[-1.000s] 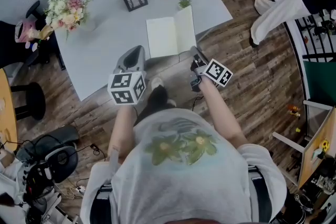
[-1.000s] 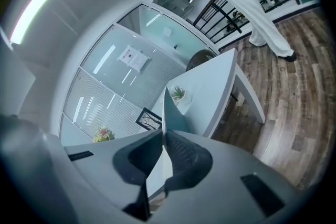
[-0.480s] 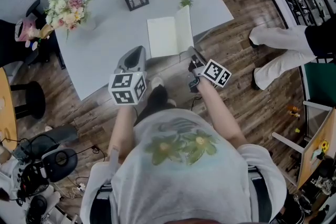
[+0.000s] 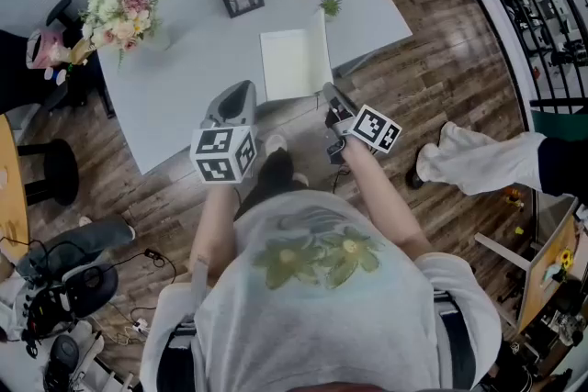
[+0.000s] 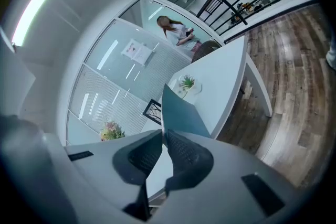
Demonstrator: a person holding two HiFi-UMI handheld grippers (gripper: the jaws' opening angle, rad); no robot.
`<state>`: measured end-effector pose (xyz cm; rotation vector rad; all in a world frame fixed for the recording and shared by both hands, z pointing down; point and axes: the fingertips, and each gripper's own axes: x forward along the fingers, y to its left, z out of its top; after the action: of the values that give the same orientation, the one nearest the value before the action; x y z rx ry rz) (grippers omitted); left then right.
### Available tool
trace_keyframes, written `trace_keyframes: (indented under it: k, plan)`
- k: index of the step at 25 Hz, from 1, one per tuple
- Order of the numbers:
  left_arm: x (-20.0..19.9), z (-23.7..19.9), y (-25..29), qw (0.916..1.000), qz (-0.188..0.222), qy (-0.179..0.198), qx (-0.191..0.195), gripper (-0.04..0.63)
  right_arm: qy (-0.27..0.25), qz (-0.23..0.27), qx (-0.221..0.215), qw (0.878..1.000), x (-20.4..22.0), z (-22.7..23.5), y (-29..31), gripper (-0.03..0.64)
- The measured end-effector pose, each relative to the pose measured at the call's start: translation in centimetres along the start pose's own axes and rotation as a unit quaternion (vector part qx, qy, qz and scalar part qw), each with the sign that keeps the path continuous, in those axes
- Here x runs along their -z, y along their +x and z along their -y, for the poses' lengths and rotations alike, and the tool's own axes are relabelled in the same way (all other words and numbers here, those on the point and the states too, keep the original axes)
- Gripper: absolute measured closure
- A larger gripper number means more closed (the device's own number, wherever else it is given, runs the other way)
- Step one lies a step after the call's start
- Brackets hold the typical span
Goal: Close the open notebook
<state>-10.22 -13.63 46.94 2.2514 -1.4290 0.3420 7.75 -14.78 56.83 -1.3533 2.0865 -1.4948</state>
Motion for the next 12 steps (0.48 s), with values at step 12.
trace_keyframes:
  k: [12]
  plan:
    - [0.1,-0.8,-0.5,1.0,-0.001,-0.006,-0.005,0.594,-0.006,-0.019,-0.006,1.0,1.2,-1.1,0.9,0.578]
